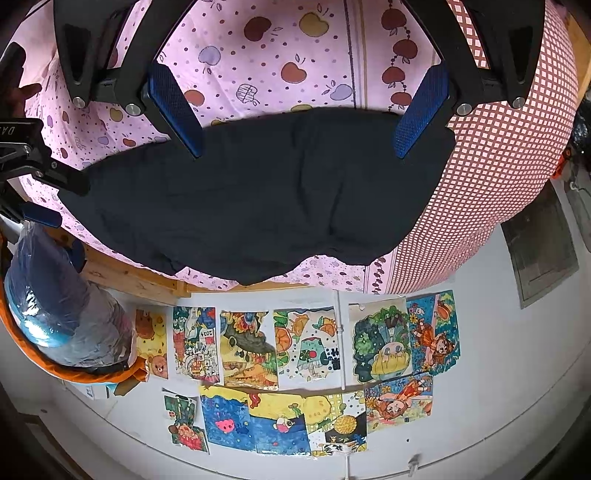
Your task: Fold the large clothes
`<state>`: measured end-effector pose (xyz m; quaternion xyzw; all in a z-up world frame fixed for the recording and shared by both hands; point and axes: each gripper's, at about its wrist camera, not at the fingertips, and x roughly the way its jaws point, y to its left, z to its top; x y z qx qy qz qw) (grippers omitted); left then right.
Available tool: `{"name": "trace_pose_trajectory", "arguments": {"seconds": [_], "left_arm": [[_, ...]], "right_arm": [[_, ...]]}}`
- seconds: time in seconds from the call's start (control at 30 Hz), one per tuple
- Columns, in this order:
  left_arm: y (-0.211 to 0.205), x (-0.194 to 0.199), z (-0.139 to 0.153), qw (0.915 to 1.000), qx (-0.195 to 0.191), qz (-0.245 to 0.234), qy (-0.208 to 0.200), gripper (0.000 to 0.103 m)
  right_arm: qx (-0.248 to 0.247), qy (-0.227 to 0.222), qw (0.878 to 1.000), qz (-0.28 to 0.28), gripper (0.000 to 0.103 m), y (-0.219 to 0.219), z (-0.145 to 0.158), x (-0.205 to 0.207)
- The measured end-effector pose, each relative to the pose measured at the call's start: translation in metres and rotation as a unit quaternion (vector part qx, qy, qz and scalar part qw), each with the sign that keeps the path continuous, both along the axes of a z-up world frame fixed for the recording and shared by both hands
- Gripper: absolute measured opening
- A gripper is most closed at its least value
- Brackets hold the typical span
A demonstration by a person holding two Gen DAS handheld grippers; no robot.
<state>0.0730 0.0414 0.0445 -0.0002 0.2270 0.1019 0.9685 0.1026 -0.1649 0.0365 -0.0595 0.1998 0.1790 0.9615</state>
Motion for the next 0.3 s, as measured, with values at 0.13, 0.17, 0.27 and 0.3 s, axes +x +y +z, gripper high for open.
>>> {"name": "trace_pose_trajectory", "arguments": {"seconds": [0.13,0.17,0.27,0.3], "left_arm": [[0.0000,-0.0004,-0.0007,1.0000,0.002,-0.002,0.000,0.103],[0.0002,-0.0010,-0.0008,1.0000,0.001,-0.002,-0.001,0.103],[0.0002,-0.0010,-0.0010,1.0000,0.000,-0.002,0.000,0.103],[-0.0002,-0.0015,-0.0013,1.0000,0.002,-0.001,0.001,0.103]], "right_arm": [[-0.001,0.000,1.000,0.000,0.100,-0.0003,-0.0004,-0.0001],[0.000,0.000,1.000,0.000,0.100,0.0003,0.0002,0.0004],[0.000,0.002,1.000,0.001,0.100,-0.0012,-0.0011,0.0006],[0.000,0.002,1.000,0.001,0.100,-0.0017,-0.0017,0.0003]]}}
